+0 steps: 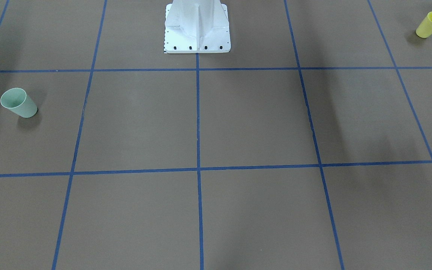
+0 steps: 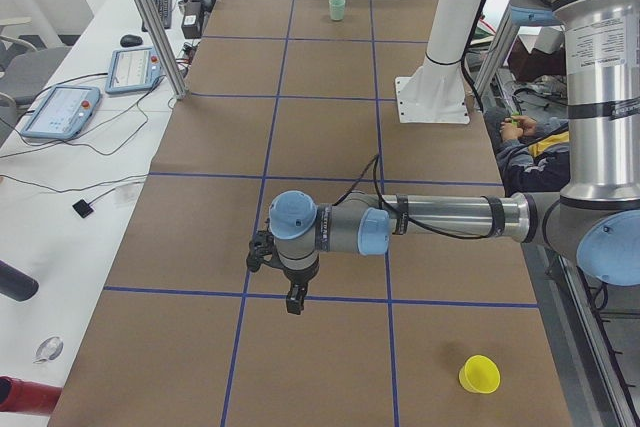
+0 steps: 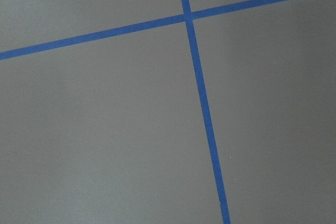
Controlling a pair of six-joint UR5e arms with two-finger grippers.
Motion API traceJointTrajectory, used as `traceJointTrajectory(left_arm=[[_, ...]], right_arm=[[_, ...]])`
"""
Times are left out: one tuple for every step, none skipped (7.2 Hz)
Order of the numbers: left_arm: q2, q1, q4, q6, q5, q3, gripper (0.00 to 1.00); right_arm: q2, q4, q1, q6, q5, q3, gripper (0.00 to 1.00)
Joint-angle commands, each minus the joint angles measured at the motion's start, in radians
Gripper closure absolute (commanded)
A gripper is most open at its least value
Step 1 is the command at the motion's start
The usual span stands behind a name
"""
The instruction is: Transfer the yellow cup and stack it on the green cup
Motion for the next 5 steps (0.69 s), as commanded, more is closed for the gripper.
traceJointTrajectory(left_arm=[[-0.002,0.000,-0.002,0.000,0.000,-0.009,0.00],[-0.011,0.000,-0.002,0.000,0.000,-0.010,0.00],[-0.011,0.000,-0.005,0.005,0.002,-0.016,0.00],[-0.016,0.000,-0.021,-0.006,0.006,-0.024,0.00],[-0.026,0.000,-0.021,-0.012,0.005,-0.045,0.00]], right_arm=[[0.001,0.000,0.000,0.000,0.001,0.000,0.00],[0.002,0.000,0.000,0.000,0.001,0.003,0.00],[0.007,0.002,0.000,0.000,0.001,0.008,0.00],[0.011,0.003,0.000,-0.003,0.001,0.014,0.00],[0.016,0.003,0.000,-0.005,0.001,0.017,0.00]])
